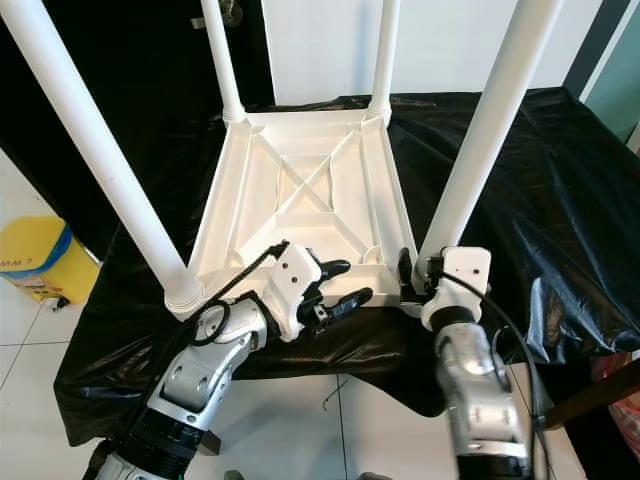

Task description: Building children table

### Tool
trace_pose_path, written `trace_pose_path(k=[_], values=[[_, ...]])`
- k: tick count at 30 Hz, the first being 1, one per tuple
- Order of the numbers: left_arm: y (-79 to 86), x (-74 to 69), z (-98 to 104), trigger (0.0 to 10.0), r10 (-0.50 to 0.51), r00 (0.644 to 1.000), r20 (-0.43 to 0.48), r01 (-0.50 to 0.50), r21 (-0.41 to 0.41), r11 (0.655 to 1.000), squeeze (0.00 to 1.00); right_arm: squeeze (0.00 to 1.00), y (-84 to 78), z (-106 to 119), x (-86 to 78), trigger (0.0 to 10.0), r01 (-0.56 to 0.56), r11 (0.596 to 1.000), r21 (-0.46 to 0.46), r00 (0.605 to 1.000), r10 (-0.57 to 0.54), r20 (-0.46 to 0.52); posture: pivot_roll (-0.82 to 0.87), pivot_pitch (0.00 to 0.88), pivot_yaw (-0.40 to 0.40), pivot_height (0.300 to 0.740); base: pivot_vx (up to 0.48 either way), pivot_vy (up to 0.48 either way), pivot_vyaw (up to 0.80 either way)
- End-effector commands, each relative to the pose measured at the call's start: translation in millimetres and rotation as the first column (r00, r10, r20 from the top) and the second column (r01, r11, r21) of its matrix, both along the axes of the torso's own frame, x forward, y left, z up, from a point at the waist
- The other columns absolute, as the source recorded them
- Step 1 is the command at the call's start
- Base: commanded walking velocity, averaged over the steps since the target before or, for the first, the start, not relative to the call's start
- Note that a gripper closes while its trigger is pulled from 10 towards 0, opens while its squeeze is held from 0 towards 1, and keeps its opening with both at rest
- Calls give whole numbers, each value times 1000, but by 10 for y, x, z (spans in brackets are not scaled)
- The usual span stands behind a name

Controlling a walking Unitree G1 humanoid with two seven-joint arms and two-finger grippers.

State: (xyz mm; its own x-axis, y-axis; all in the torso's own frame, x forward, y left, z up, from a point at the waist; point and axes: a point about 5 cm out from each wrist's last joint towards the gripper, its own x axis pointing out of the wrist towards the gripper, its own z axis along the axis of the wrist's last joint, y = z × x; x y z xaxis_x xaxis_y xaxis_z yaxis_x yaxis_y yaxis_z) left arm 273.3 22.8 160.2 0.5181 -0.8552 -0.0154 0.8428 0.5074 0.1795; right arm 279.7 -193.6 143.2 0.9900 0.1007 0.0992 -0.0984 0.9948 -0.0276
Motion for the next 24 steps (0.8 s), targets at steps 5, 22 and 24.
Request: trace_pose_path(k=[5, 22, 24], values=[[22, 52, 27, 10000, 55, 998, 19, -55, -7, 998, 0, 0, 36, -22, 108, 10000, -205, 978, -40, 978, 203, -43, -174, 13, 20, 740, 0, 0, 0], [57, 99, 66, 10000, 76, 996, 36, -76, -13, 997, 0, 0, 54, -233, 134, 0, -322, 945, -54, 941, 313, -128, -154, 0, 16, 740, 0, 0, 0], [47, 103, 68, 10000, 75, 997, 36, -74, -15, 997, 0, 0, 46, -256, 132, 0, -308, 950, -47, 945, 300, -133, -155, 0, 17, 740, 0, 0, 0]])
